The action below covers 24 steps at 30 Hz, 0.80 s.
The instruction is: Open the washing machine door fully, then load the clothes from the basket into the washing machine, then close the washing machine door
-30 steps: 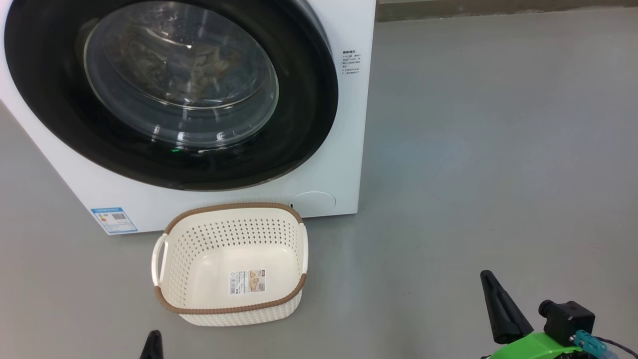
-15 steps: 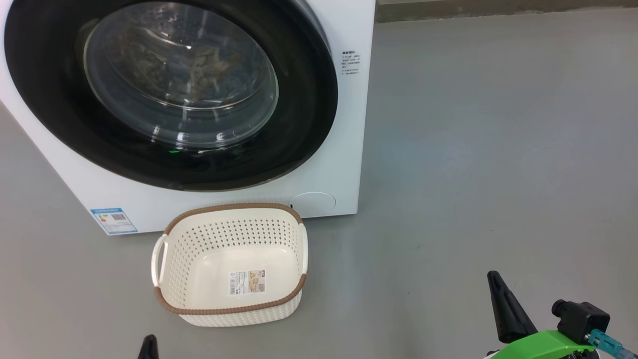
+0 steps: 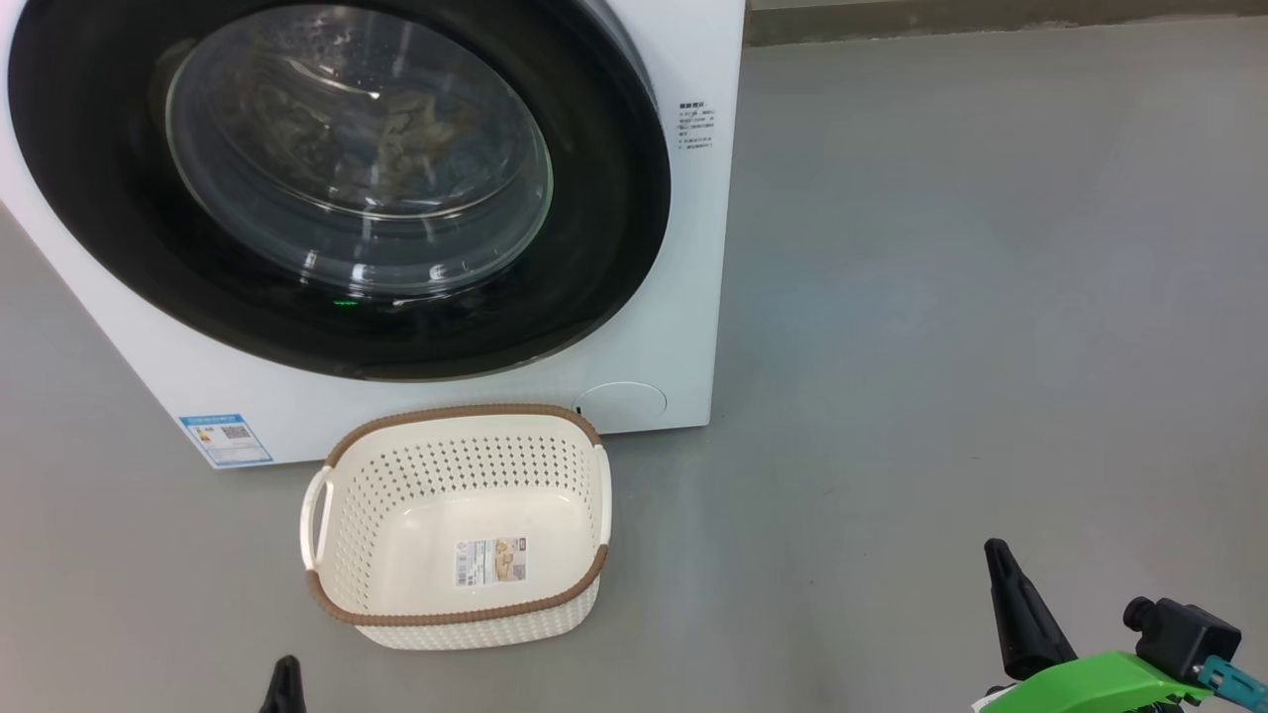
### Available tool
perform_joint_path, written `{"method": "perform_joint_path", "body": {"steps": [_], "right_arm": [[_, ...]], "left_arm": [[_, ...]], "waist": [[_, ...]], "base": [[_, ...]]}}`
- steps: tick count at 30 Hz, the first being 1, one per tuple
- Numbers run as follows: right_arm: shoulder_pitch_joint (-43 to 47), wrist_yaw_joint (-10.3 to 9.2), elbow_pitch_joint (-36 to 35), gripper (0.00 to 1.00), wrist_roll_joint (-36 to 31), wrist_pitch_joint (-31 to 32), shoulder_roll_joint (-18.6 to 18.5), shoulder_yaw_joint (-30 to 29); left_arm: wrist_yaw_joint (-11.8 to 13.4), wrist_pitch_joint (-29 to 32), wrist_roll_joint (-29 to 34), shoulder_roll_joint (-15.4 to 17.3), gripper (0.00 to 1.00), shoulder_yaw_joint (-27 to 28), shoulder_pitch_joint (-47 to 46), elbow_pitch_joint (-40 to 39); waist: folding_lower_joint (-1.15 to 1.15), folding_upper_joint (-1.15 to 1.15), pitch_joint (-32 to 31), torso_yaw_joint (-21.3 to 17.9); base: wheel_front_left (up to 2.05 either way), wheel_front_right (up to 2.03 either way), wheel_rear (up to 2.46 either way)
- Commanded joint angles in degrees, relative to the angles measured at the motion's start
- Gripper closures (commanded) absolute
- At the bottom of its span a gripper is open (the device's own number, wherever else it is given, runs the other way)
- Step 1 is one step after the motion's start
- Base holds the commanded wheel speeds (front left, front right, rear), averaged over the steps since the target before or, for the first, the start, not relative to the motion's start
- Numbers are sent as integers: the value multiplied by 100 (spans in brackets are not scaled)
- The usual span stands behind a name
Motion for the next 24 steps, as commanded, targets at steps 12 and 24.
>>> {"method": "perform_joint_path", "body": {"steps": [12, 24], "right_arm": [[-245, -4, -159, 100, 947, 227, -29, -41], [-276, -5, -168, 100, 1630, 413, -31, -91]], "left_arm": [[-115, 203, -938, 128, 100, 157, -418, -29], [-171, 375, -1676, 151, 100, 222, -562, 42]], "waist": [[-1, 0, -6, -5], [-1, 0, -11, -10]], "base": [[0, 0, 0], [0, 0, 0]]}}
